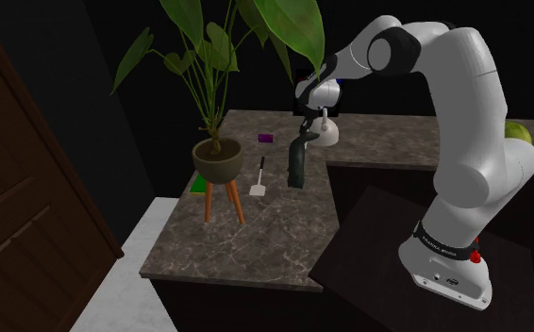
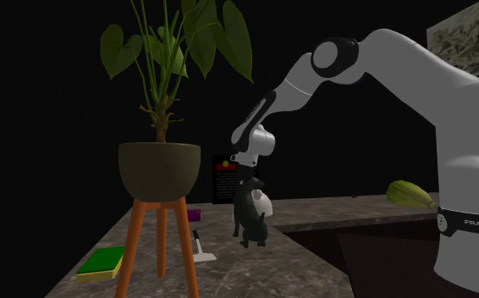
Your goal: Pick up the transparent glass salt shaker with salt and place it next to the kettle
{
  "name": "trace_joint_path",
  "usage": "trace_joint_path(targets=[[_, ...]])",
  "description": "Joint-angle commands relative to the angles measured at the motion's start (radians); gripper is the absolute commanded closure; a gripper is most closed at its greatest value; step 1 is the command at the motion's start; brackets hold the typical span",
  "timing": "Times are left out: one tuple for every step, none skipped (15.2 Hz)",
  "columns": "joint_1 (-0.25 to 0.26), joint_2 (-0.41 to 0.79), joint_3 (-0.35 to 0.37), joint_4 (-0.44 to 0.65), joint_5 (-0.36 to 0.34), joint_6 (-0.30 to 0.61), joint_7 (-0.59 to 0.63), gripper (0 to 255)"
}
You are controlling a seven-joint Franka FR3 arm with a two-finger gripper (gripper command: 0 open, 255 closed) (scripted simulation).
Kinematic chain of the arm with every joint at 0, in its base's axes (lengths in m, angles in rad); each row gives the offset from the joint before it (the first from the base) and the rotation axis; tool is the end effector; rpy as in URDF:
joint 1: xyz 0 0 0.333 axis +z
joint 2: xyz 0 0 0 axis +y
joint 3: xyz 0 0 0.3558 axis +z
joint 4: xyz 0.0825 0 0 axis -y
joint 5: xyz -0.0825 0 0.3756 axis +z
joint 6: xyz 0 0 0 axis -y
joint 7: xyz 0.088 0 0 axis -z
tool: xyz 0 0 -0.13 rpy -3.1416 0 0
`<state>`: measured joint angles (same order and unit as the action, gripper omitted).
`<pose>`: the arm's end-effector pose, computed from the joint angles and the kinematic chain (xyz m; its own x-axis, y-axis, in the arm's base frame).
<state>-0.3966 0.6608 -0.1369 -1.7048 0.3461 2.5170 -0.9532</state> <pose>0.6208 -0.3501 0.2414 0.9589 0.1871 0.2131 0.1860 -0.9822 0.0254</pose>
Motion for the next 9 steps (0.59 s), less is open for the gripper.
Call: trace_joint_path(targets=[[-0.001,0.004,0.002,-0.003,0.002,0.008,-0.003,255],[-0.001,0.004,0.002,-0.003,0.002,0.008,-0.003,255],[-0.001,0.004,0.002,-0.003,0.002,0.008,-0.003,255],[-0.001,0.004,0.002,-0.003,0.002,0.008,-0.003,255],[-0.001,0.004,0.002,-0.003,0.002,0.008,-0.003,255],[-0.001,0.004,0.002,-0.003,0.002,0.008,-0.003,255],[-0.001,0.004,0.002,-0.003,0.002,0.008,-0.003,255],[-0.001,0.004,0.002,-0.004,0.003,0.008,-0.003,0],[-0.001,0.004,0.002,-0.004,0.003,0.009,-0.003,0]])
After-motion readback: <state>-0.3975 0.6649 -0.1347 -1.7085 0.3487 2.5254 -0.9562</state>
